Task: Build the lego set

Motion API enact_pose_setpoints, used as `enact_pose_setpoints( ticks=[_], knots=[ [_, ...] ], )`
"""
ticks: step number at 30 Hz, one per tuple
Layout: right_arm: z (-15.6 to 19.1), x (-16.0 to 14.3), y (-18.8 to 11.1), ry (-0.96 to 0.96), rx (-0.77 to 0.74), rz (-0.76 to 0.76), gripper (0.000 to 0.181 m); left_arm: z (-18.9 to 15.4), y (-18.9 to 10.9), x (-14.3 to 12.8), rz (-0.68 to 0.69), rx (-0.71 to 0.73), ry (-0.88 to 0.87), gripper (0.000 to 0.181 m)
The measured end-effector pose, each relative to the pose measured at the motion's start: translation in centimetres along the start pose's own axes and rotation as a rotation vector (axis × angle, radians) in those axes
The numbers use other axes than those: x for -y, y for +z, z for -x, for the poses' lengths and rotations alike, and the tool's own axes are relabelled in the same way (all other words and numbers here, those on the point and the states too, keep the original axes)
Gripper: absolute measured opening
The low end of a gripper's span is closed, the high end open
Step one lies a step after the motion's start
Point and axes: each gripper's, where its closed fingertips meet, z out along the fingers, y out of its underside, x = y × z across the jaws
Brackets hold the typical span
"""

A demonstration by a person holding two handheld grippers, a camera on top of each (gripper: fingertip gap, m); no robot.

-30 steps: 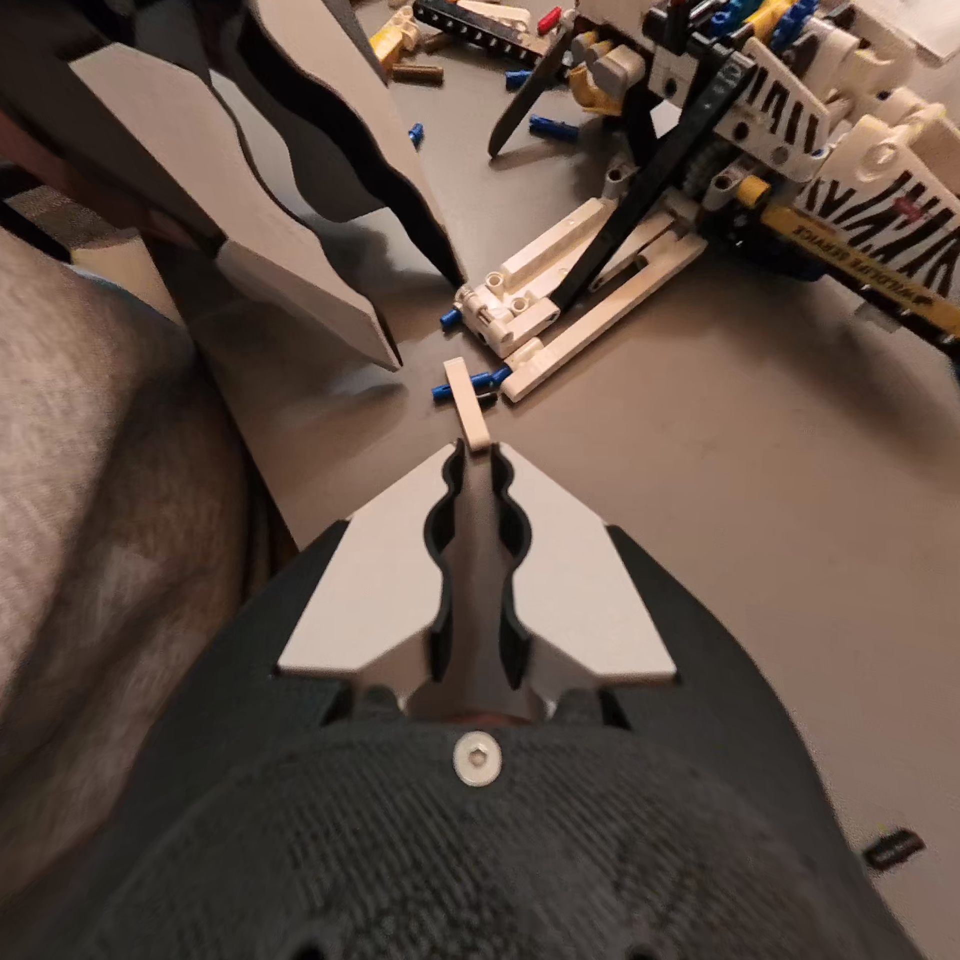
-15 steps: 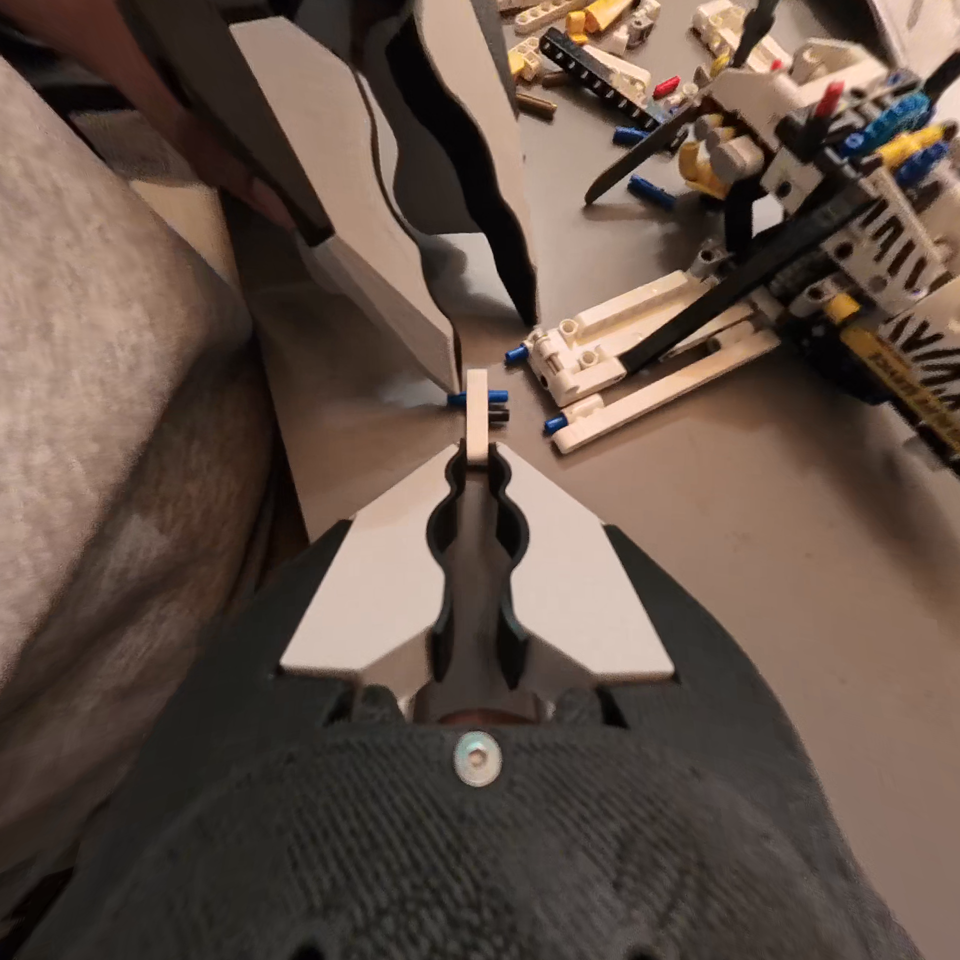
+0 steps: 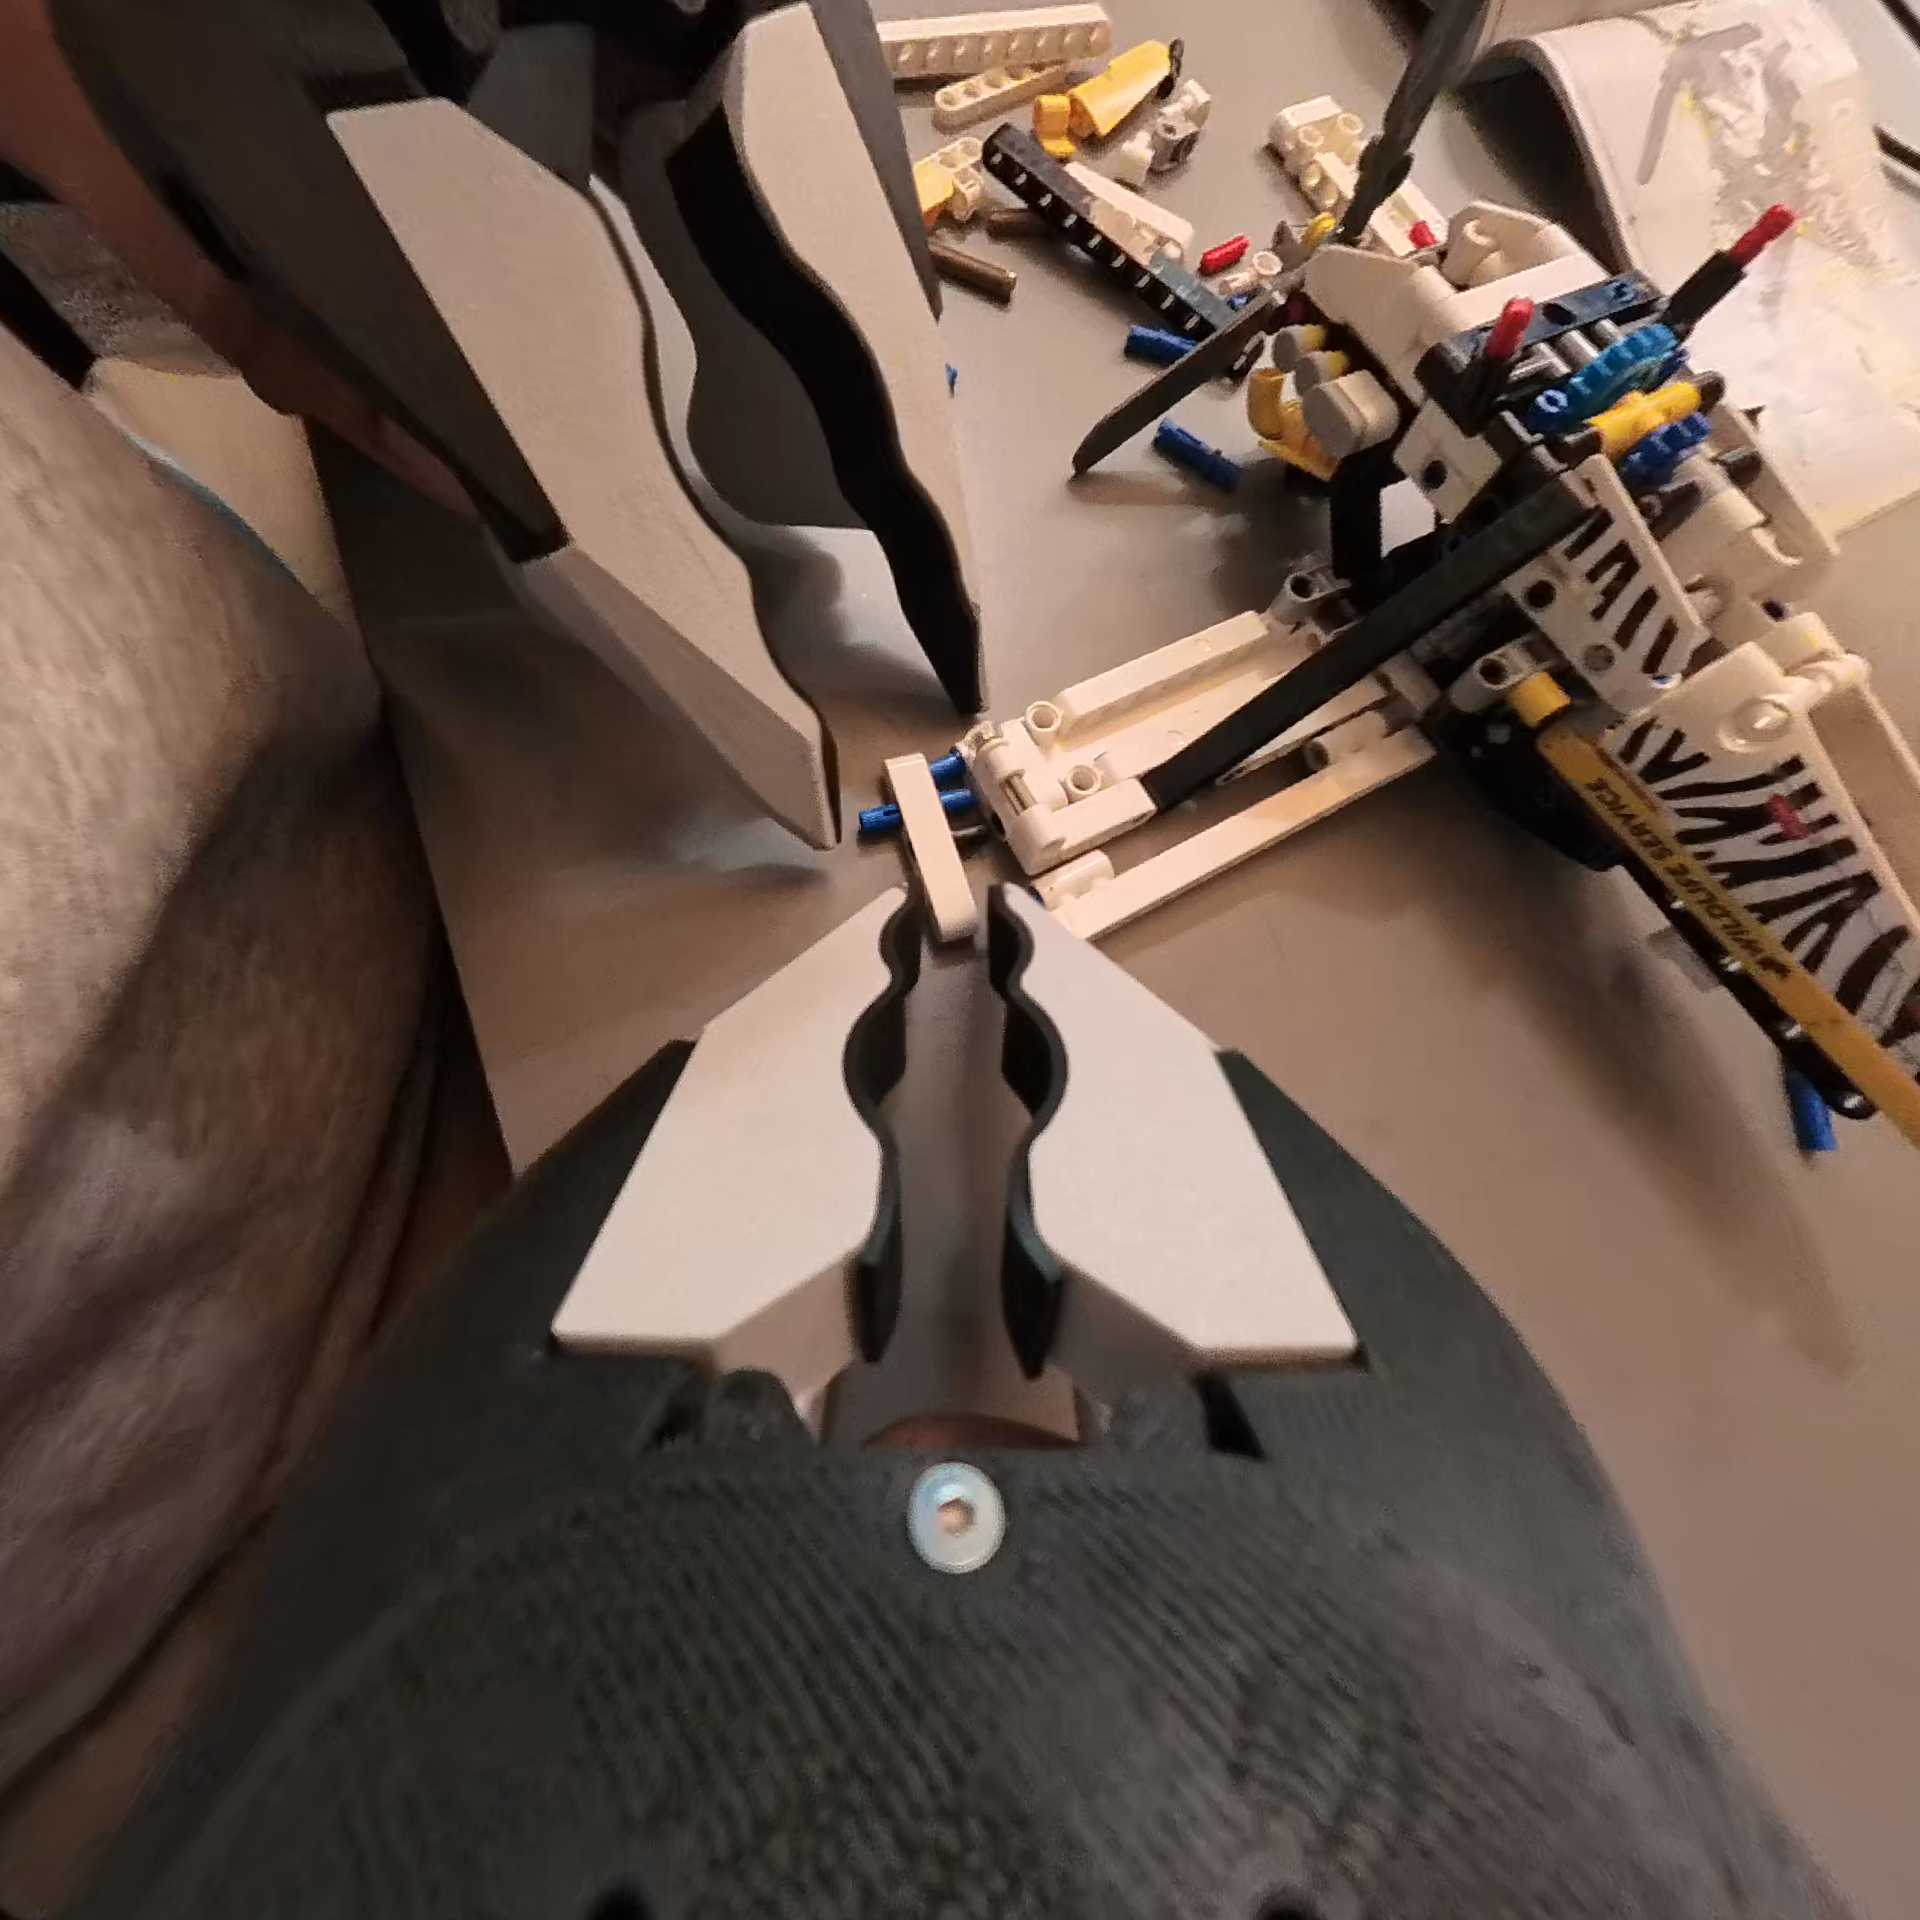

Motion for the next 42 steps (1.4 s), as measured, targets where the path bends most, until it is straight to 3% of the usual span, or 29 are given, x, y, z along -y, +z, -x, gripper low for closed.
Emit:
enact_pose_setpoints(
  ticks=[3, 9, 21, 35, 42],
  knots=[
    [-0.2, -0.2, -0.5, 0.022, -0.034, -0.015, 0.015, 0.0, 0.0, 0.0, -0.002, -0.005, -0.009, 0.039],
    [-1.3, -1.1, -0.7, 0.058, -0.06, -0.009, 0.043, 0.1, 0.0, 0.0, 0.0, 0.0, -0.002, 0.038],
    [-1.3, -0.8, 0.4, 0.094, 0.123, 0.003, 0.041, 0.1, 0.2, 0.0, 0.018, -0.001, 0.024, 0.028],
    [-1.3, -0.6, 0.4, 0.08, 0.104, -0.006, 0.032, 0.4, 0.0, -0.1, 0.015, -0.019, 0.01, 0.029],
    [-1.6, -0.6, 0.5, 0.079, 0.075, -0.007, 0.037, 0.7, -0.4, -0.5, 0.014, 0.006, 0.021, 0.028]
  ],
)
